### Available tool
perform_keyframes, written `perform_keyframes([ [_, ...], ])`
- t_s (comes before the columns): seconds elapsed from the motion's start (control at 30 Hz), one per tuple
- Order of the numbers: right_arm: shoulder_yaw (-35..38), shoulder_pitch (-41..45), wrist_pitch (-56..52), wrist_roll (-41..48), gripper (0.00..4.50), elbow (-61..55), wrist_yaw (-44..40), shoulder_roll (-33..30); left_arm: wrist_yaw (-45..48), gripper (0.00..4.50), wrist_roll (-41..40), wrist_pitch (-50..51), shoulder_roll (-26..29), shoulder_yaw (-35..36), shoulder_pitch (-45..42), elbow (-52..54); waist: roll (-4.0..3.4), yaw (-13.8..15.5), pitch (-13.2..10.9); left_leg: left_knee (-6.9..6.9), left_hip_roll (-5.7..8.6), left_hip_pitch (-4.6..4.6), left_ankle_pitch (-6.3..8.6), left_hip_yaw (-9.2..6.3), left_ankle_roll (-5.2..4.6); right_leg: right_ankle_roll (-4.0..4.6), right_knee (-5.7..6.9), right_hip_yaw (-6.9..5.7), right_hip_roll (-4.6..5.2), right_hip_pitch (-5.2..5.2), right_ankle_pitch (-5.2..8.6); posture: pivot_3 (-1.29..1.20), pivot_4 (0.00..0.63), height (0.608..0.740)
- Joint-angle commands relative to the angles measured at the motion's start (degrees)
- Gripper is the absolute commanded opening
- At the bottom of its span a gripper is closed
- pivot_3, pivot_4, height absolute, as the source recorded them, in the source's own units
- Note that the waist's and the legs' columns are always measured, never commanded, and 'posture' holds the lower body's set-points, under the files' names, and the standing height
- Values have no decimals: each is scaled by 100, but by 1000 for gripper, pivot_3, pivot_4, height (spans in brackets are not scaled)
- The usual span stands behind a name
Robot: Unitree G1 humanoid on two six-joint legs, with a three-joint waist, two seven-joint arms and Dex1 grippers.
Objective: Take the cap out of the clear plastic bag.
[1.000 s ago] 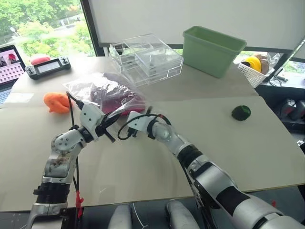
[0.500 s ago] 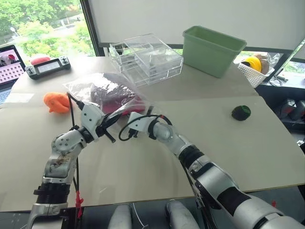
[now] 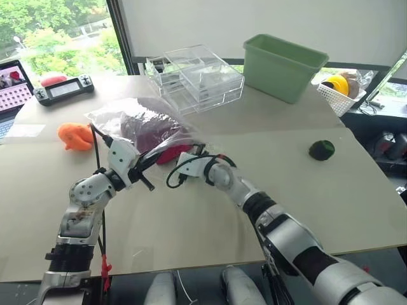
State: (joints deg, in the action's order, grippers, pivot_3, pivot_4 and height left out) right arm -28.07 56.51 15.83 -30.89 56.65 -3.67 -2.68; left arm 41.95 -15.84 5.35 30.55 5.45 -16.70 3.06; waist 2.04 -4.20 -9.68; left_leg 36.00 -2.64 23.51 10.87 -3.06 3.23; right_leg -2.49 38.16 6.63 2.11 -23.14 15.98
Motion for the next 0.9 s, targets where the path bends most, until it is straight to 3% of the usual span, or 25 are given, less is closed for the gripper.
perform_keyframes([
  [0.03, -47, 258, 2, -156, 4434, 368, 343, 138, -45, 0, -37, -4, 10, 41, -6, 259, 0, -1, 0, -1, 0, 0, 0, 0, 0, 0, 0, 0, 0, 0, 0, 0, 150, 735],
  [0.43, -222, 518, 304, -319, 4434, 1057, 432, 425, -26, 0, -34, -9, 43, 42, -48, 251, 0, -127, 0, -3, 0, -2, 0, 0, 0, 1, 1, 1, 0, 0, 0, 0, 150, 735],
  [0.47, -201, 501, 336, -291, 3907, 1060, 406, 425, -24, 0, -33, -10, 43, 41, -50, 247, 0, -134, 0, -3, 0, -2, 0, 0, 0, 1, 1, 1, 0, 0, 0, 0, 150, 735],
  [0.53, -183, 479, 376, -270, 3411, 1070, 395, 422, -13, 0, -35, -8, 42, 31, -53, 247, 0, -140, 0, -3, 0, -2, 0, -1, 0, 1, 1, 1, 0, 0, 0, 0, 150, 735],
  [0.83, -140, 496, 392, -242, 370, 1086, 425, 414, 14, 0, -44, 3, 17, -9, -82, 249, -1, -145, 0, -2, 0, -3, 0, -2, 0, 1, 2, 1, 0, 1, 0, 0, 150, 735],
  [0.9, -139, 499, 394, -231, 43, 1087, 436, 411, 19, 0, -48, 4, 14, -13, -71, 260, -1, -155, 0, -3, 0, -9, 0, 0, 0, 1, 6, 3, 0, 3, 0, 0, 150, 735],
])
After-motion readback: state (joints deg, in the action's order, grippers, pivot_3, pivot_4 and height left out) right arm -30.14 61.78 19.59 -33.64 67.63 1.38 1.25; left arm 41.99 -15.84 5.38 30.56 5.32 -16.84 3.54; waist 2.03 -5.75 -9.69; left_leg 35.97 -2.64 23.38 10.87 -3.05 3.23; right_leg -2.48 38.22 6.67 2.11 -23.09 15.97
